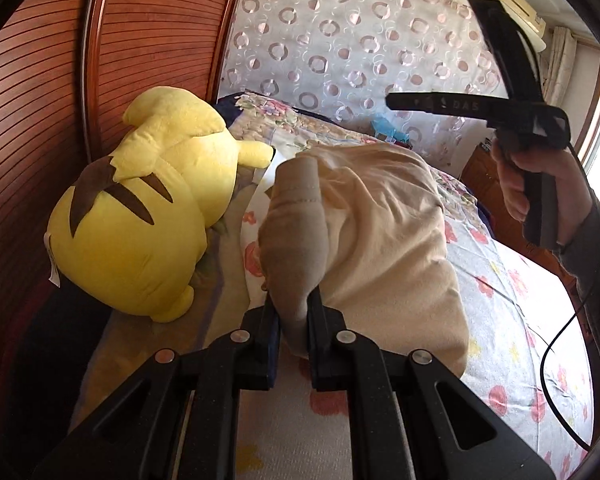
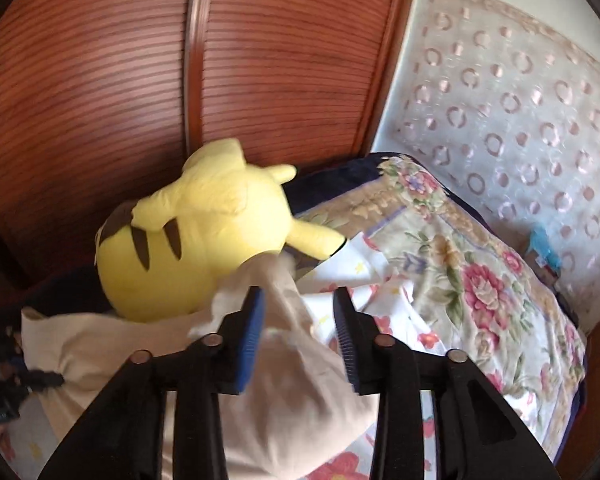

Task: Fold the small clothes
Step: 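Lift the folded shirt with both tools and carry it beside the yellow plush toy, then lower the shirt onto the bed and open both tools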

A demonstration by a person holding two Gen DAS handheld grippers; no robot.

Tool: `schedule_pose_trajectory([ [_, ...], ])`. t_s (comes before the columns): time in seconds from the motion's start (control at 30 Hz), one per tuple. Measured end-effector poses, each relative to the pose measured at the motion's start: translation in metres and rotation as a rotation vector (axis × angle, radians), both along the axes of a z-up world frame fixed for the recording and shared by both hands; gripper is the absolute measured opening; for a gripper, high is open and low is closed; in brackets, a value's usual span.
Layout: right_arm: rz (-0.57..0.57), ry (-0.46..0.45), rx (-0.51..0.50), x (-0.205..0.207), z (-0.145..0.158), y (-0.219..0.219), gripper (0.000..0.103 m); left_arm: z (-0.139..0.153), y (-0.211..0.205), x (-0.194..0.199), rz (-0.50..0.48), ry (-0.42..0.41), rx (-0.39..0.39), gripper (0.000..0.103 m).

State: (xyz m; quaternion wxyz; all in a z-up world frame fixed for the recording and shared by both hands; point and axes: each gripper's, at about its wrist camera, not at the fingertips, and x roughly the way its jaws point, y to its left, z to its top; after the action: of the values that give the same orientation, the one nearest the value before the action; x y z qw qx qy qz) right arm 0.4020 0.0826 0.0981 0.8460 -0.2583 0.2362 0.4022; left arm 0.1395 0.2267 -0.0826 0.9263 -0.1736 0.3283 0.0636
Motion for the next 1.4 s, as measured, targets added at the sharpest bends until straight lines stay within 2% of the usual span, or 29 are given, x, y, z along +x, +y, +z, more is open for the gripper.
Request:
schedule_pose_trajectory([
  [0.1, -0.019, 0.015, 0.041, -0.002, -0.003, -0.010, 0.039, 0.000, 0.002, -0.001, 0.006, 0.007, 0.003, 0.012],
  [0.27, -0.078, 0.048, 0.051, -0.018, -0.024, -0.020, 0.039, 0.009, -0.001, -0.012, 0.026, -0.011, 0.054, 0.032],
  [0.37, -0.109, 0.072, 0.084, -0.032, -0.025, -0.037, 0.039, 0.018, -0.004, -0.020, 0.006, -0.037, 0.090, 0.058],
  [0.4, -0.112, 0.076, 0.096, -0.043, -0.022, -0.046, 0.039, 0.022, -0.006, -0.024, 0.008, -0.050, 0.111, 0.074],
  [0.43, -0.117, 0.076, 0.108, -0.052, -0.021, -0.052, 0.039, 0.026, -0.009, -0.028, 0.012, -0.066, 0.131, 0.081],
  [0.57, -0.139, 0.084, 0.161, -0.089, -0.018, -0.077, 0.039, 0.043, -0.026, -0.041, -0.014, -0.108, 0.182, 0.081],
  [0.7, -0.168, 0.069, 0.202, -0.130, -0.015, -0.108, 0.039, 0.055, -0.050, -0.050, -0.034, -0.105, 0.248, 0.081],
  [0.97, -0.241, 0.057, 0.250, -0.208, -0.021, -0.168, 0.055, 0.067, -0.091, -0.074, -0.094, -0.155, 0.244, 0.081],
  [1.1, -0.304, 0.030, 0.277, -0.249, -0.023, -0.199, 0.068, 0.070, -0.114, -0.082, -0.127, -0.168, 0.256, 0.081],
  [1.4, -0.481, -0.042, 0.353, -0.336, -0.018, -0.255, 0.070, 0.088, -0.170, -0.096, -0.177, -0.211, 0.309, 0.081],
])
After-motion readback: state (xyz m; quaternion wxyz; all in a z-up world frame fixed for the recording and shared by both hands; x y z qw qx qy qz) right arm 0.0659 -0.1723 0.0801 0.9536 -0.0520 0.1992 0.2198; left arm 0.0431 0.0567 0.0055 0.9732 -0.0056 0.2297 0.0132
